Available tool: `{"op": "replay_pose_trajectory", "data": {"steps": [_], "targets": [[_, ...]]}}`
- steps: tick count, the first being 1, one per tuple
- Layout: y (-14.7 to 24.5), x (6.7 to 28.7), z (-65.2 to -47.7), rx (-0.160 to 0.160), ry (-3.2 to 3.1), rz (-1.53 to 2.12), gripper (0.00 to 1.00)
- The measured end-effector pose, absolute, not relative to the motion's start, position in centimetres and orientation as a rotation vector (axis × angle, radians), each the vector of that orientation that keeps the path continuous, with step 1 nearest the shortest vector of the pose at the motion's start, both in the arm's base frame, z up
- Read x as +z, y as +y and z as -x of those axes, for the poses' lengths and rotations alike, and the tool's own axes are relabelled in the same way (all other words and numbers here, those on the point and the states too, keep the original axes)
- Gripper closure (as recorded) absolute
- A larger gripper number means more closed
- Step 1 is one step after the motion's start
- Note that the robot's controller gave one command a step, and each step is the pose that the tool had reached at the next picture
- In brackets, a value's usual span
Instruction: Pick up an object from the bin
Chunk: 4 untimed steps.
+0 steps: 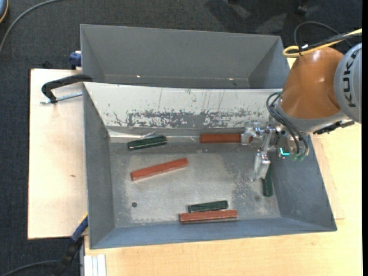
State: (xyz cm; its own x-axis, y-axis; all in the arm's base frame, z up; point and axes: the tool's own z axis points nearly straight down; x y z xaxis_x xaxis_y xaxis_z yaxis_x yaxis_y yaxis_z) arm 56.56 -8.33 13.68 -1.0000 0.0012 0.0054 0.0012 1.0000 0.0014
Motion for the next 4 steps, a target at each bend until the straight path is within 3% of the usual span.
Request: {"op": "replay_pose_trajectory", "data": {"steps": [1, 2, 3, 4], "targets": [[-13.2, 13.0, -51.6, 0.001, -3.108, -0.453, 0.0], [-14.3, 6.9, -53.8, -0.002, -2.966, -1.04, 0.0], [-14.4, 7.0, -56.2, -0.021, -2.653, -1.691, 0.0], [-14.8, 7.2, -56.4, -0.006, -2.656, -1.692, 1.0]]}}
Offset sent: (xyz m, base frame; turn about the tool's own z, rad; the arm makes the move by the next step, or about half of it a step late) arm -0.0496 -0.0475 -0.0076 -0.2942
